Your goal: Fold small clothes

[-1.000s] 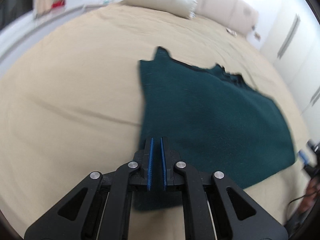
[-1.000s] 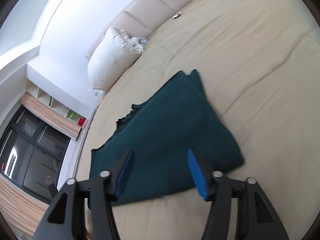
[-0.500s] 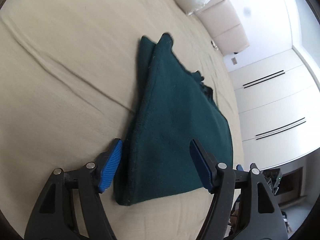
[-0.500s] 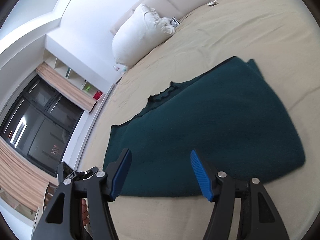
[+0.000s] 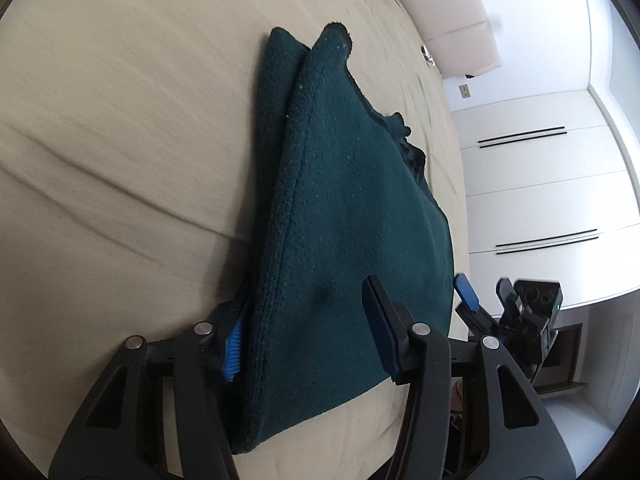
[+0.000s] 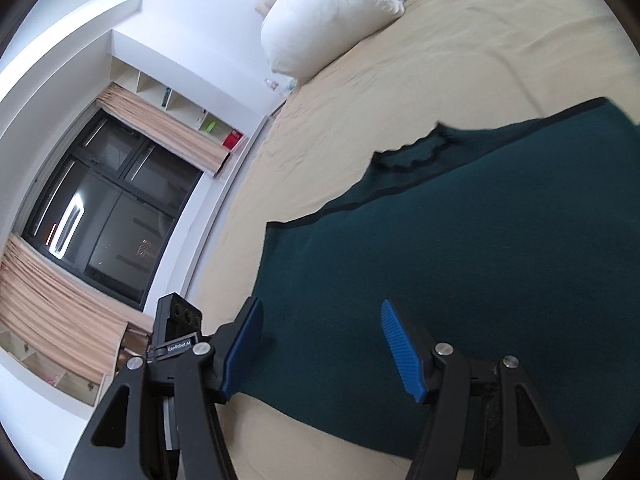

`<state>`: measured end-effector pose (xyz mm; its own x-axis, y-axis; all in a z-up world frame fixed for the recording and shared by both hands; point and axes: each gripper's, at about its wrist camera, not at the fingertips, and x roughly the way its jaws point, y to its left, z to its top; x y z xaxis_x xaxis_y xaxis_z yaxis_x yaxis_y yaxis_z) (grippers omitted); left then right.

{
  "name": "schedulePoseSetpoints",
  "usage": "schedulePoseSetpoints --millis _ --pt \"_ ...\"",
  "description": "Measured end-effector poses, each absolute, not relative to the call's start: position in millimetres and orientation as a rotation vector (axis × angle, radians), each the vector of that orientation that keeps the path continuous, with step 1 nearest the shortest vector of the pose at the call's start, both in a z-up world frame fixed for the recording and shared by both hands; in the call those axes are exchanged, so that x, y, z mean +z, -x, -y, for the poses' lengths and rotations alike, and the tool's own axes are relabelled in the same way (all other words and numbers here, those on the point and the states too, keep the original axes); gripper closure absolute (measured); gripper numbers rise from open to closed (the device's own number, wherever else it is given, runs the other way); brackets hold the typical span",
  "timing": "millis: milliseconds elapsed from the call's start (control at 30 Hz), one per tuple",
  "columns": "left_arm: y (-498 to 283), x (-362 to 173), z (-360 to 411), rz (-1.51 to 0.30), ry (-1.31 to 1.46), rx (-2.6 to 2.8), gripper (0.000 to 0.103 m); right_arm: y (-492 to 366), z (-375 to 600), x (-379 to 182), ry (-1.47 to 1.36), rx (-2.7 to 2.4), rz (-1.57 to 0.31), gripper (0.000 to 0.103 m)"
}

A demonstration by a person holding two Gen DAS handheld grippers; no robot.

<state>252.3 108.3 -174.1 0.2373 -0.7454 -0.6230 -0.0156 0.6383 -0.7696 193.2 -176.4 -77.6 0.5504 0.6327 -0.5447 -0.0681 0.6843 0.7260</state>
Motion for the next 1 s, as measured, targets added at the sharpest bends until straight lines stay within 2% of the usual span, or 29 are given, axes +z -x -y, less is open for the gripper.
schedulePoseSetpoints --millis 33,67,167,300,567,833,1000 --pt "-252.2 -174.9 -107.4 -1.249 0.749 -0.575 0.061 -198.8 172.7 -80.9 -0.718 0.462 -0.914 0.038" --pt "-250.5 -175.9 -108.8 -1.255 0.747 -0.580 0.071 -204.3 169.1 -84.8 -0.725 0.470 -0.927 0.038" --pt "-252.3 -180.9 -106.0 -1.265 0.741 -0.586 0.086 -220.0 164.4 -104.6 -0.773 0.468 -0.988 0.038" --pt "-250.9 -179.1 -103.4 -1.245 0.748 -0.595 0.089 -230.2 171.1 -135.4 -0.823 0.429 -1.058 0.044" --pt "-251.9 -131.6 -79.3 -1.171 0.718 -0.643 0.090 -224.7 183.5 -137.5 -0.892 0.490 -1.042 0.044" --pt "-261.3 -74.8 7.6 -1.114 0.589 -0.743 0.090 -215.1 239.0 -128.0 -1.057 0.530 -0.949 0.036" --pt "-266.3 -66.4 90.1 -1.124 0.482 -0.831 0.090 -211.6 285.4 -124.9 -1.130 0.527 -0.890 0.030"
